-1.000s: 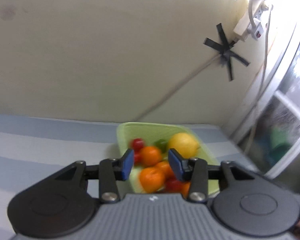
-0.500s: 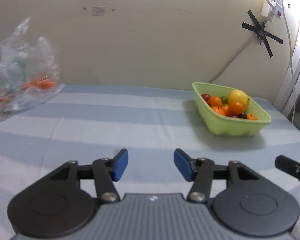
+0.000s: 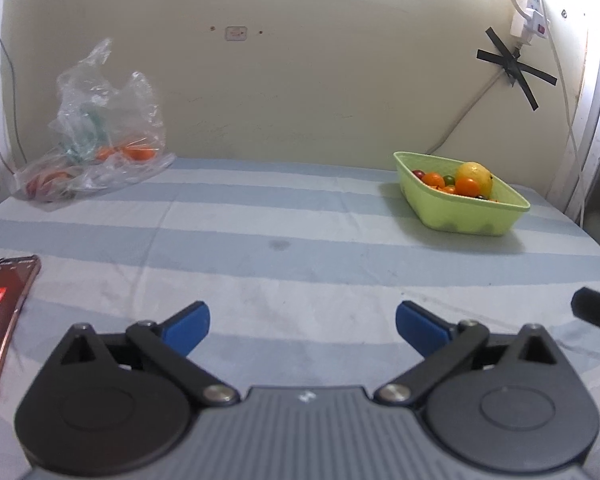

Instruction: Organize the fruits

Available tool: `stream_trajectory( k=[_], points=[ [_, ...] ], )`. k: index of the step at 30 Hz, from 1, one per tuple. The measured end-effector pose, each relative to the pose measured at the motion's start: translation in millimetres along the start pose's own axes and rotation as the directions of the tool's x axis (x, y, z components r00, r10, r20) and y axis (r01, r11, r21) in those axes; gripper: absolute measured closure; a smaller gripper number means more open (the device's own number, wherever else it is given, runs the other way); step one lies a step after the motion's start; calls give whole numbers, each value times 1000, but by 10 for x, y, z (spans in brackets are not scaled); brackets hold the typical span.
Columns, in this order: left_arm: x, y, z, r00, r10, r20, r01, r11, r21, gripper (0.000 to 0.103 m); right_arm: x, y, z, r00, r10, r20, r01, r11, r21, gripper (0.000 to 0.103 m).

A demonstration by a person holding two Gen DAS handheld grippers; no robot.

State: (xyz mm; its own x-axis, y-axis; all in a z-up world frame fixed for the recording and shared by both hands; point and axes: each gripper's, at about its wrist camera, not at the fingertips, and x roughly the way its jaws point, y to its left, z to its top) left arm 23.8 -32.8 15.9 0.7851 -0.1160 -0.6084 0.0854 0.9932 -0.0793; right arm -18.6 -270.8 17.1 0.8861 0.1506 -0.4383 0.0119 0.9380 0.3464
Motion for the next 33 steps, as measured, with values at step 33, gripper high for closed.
stream_trajectory(
  k=[33],
  points=[
    [242, -387, -180, 994, 94, -57, -87, 989, 119, 0, 172, -327, -34, 995, -88, -38, 91, 992, 87, 10]
  ],
)
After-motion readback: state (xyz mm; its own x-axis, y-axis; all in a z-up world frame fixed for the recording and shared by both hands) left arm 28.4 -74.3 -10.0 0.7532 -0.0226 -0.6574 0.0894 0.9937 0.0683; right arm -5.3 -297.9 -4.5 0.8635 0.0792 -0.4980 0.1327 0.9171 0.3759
